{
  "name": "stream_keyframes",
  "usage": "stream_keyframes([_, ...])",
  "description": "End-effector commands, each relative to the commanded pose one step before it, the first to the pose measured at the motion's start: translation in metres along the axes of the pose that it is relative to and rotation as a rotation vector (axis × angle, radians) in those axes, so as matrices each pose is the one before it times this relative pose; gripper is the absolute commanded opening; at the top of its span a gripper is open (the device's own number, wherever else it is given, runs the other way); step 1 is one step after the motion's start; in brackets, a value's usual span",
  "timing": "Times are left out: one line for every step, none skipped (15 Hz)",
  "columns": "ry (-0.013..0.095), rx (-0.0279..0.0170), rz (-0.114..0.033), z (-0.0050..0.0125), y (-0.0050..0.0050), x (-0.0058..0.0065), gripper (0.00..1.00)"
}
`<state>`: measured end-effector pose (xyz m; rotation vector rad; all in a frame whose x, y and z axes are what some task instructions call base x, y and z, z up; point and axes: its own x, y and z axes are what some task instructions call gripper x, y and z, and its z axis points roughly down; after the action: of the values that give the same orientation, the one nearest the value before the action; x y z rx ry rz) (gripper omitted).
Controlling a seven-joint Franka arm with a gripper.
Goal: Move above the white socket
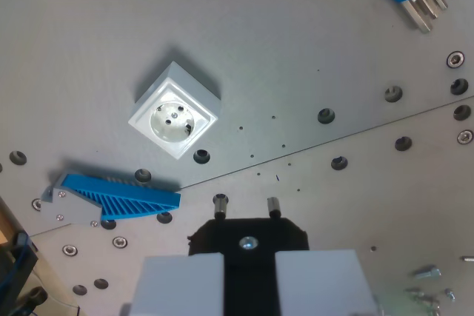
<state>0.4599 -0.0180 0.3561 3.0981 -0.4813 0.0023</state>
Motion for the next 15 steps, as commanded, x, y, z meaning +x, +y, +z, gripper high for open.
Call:
stream_keyframes([0.0002,-0.0002,0.0006,-0.00001,0.0002,-0.00008,0.0])
stream_keyframes([-0.0002,-0.00001,0.0004,0.0,0.0,0.0,0.0])
stream_keyframes([0.0004,0.00007,0.0,0.00002,0.0,-0.00001,0.0])
stream_keyframes([0.0004,0.0001,-0.0015,0.00006,-0.00002,-0.00002,0.0])
stream_keyframes([0.0,-0.00004,-0.0024,0.00014,-0.00003,-0.00005,0.0])
stream_keyframes([-0.0001,0.00001,-0.0038,0.00024,-0.00006,-0.00008,0.0])
stream_keyframes([0.0001,0.00008,-0.0047,0.00038,-0.0001,-0.00013,0.0])
stream_keyframes([0.0002,0.00003,-0.0064,0.00055,-0.00014,-0.00019,0.0])
stream_keyframes([0.0007,0.00021,-0.0079,0.00076,-0.0002,-0.00026,0.0])
stream_keyframes([0.0018,0.00052,-0.008,0.00099,-0.00025,-0.00035,0.0])
stream_keyframes([0.0033,0.0008,-0.0097,0.00122,-0.00032,-0.00044,0.0])
stream_keyframes([0.0043,0.00113,-0.0094,0.00147,-0.00038,-0.00056,0.0])
stream_keyframes([0.0043,0.00105,-0.0119,0.00174,-0.00045,-0.00068,0.0])
stream_keyframes([0.0047,0.00119,-0.0098,0.0016,-0.00039,-0.00066,0.0])
stream_keyframes([0.0052,0.00131,-0.0126,0.0019,-0.00043,-0.00077,0.0])
